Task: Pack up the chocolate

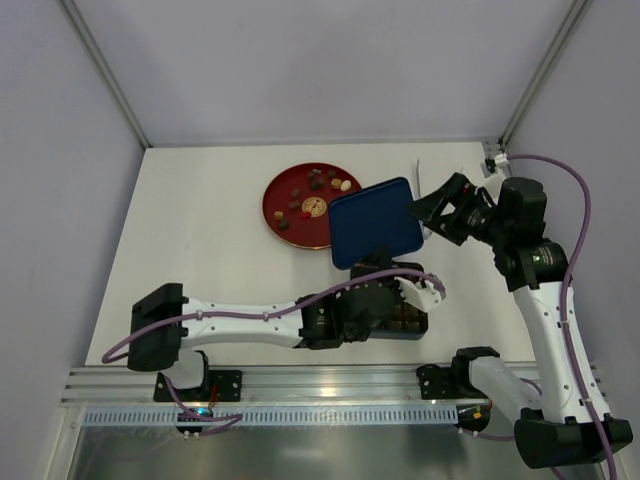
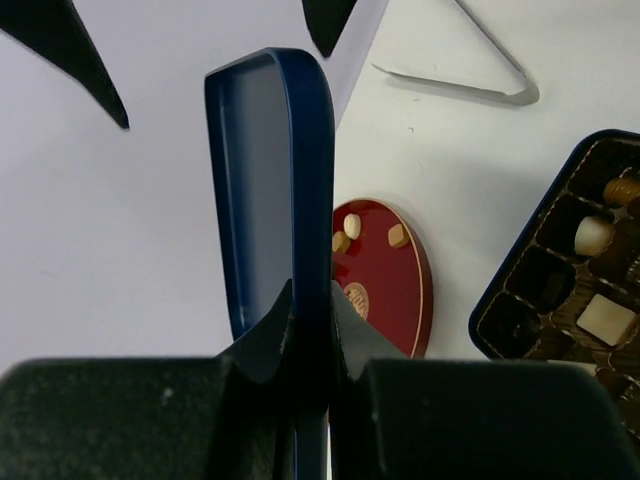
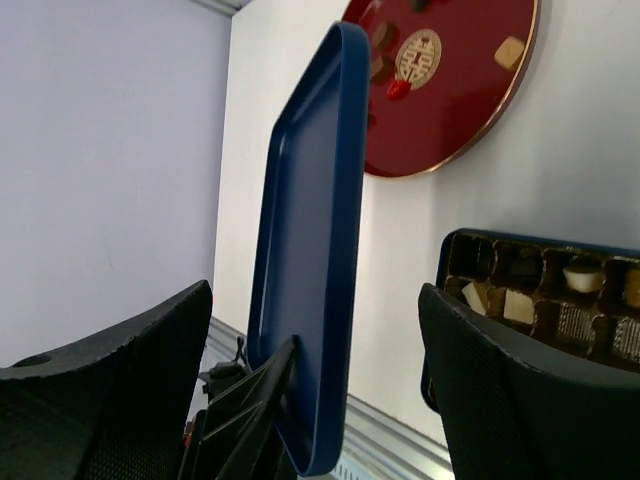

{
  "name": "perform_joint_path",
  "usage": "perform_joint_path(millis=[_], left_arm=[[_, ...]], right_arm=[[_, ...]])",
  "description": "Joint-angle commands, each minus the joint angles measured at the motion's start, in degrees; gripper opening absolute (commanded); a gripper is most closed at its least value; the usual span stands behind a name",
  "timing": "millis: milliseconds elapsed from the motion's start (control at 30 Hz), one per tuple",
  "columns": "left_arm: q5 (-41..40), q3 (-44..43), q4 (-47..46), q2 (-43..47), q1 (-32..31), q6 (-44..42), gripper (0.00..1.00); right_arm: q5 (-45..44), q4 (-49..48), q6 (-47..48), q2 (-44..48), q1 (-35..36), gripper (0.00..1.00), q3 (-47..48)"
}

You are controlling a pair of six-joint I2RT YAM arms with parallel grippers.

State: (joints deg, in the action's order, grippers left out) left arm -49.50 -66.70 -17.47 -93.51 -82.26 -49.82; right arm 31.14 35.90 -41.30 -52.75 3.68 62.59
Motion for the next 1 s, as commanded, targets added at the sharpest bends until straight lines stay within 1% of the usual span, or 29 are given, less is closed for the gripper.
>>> perform_joint_path(millis=[0,33,100,133,167,200,233,267,300,333,367,400,433,467,500,533,567,600,633,667,700,733,767,800,833,867,900,933,967], left_arm=[[2.82,-6.07,14.81,4.74,1.31,16.22,0.00],[3.70,-7.47,19.28,5.09,2.01,20.60,0.00],[6.42,-9.49,23.95,5.88,2.89,25.10,0.00],[7.47,-11.59,28.68,6.15,3.94,29.56,0.00],[10.01,-12.66,30.64,6.33,4.47,31.70,0.00],[11.42,-13.80,33.01,6.59,5.17,34.24,0.00],[13.53,-16.68,37.38,6.59,6.92,39.23,0.00],[15.20,-18.10,39.86,6.50,8.07,42.06,0.00],[18.79,-19.42,41.45,6.50,9.04,44.44,0.00],[20.56,-21.18,42.69,6.85,10.00,46.38,0.00],[22.41,-21.89,44.96,7.20,12.36,51.62,0.00],[25.03,-22.68,46.03,7.47,13.69,53.93,0.00],[30.28,-24.08,47.08,7.91,15.27,56.74,0.00],[32.94,-24.44,47.70,8.26,17.72,58.94,0.00],[35.06,-24.62,48.14,8.61,19.23,63.40,0.00],[39.95,-24.71,48.15,9.05,20.46,65.45,0.00],[41.92,-24.54,48.06,10.10,22.91,67.56,0.00],[43.59,-24.10,47.19,10.72,24.06,72.19,0.00],[45.78,-22.96,46.31,11.42,25.12,74.15,0.00],[49.11,-22.08,45.17,12.64,26.35,76.69,0.00],[51.49,-21.29,43.33,13.18,28.54,81.42,0.00],[53.60,-18.93,41.49,13.79,29.86,84.42,0.00],[56.41,-17.43,39.64,14.58,30.75,87.15,0.00],[57.83,-15.59,37.62,16.24,31.54,89.70,0.00],[59.06,-11.39,32.21,17.13,33.37,95.64,0.00],[59.77,-9.35,30.15,18.09,33.83,97.96,0.00],[60.39,-7.33,27.87,19.84,34.35,100.34,0.00],[61.09,-2.96,23.06,20.65,35.49,104.88,0.00],[61.62,-0.56,19.62,21.44,36.02,107.89,0.00]], right_arm=[[-4.94,1.10,3.24,1.42,0.01,0.85,5.08],[-5.64,1.19,4.03,1.08,-0.08,0.85,5.61],[-6.70,1.63,4.73,0.63,-1.22,0.87,7.19],[-6.79,1.63,5.17,0.37,-2.09,0.87,7.72],[-6.27,0.67,5.52,0.11,-2.71,0.88,8.16],[-5.65,-0.12,5.53,0.02,-5.41,0.88,8.08],[-4.60,-2.04,5.61,-0.33,-6.57,0.89,7.90],[-3.20,-3.19,5.44,-0.51,-7.98,0.89,7.38],[-0.31,-4.60,5.18,-0.60,-9.29,0.89,6.85],[1.02,-6.09,4.91,-0.77,-11.83,0.90,6.15],[2.16,-8.89,4.74,-1.30,-12.81,0.90,4.75],[1.74,-9.00,4.91,-1.65,-13.43,0.91,4.21],[1.56,-8.83,5.09,-2.35,-15.18,0.91,3.69],[1.82,-8.66,5.26,-2.79,-15.98,0.91,2.12],[2.26,-8.39,5.35,-3.58,-16.86,0.91,1.14],[1.39,-8.30,5.70,-3.59,-17.30,0.91,0.00],[0.43,-7.26,6.23,-3.41,-17.22,0.90,-2.01],[-0.10,-6.90,6.84,-3.06,-17.22,0.90,-3.07],[-1.59,-6.55,7.11,-2.62,-17.22,0.90,-4.39],[-2.47,-5.94,7.37,-2.36,-17.22,0.88,-6.49],[-3.09,-5.41,7.72,-1.92,-17.22,0.87,-7.73],[-3.62,-5.40,8.25,-1.31,-17.22,0.86,-9.05],[-6.24,-3.92,8.51,-0.69,-17.22,0.84,-11.67],[-7.22,-3.65,8.60,0.01,-17.22,0.81,-13.26],[-7.75,-3.82,7.99,2.45,-17.22,0.79,-15.37],[-9.24,-4.34,7.73,3.70,-17.22,0.78,-19.22],[-10.29,-4.17,7.38,5.10,-17.13,0.77,-20.74],[-11.52,-4.17,7.11,6.16,-17.13,0.77,-22.23],[-13.19,-4.43,6.50,8.17,-17.13,0.76,-25.03]])
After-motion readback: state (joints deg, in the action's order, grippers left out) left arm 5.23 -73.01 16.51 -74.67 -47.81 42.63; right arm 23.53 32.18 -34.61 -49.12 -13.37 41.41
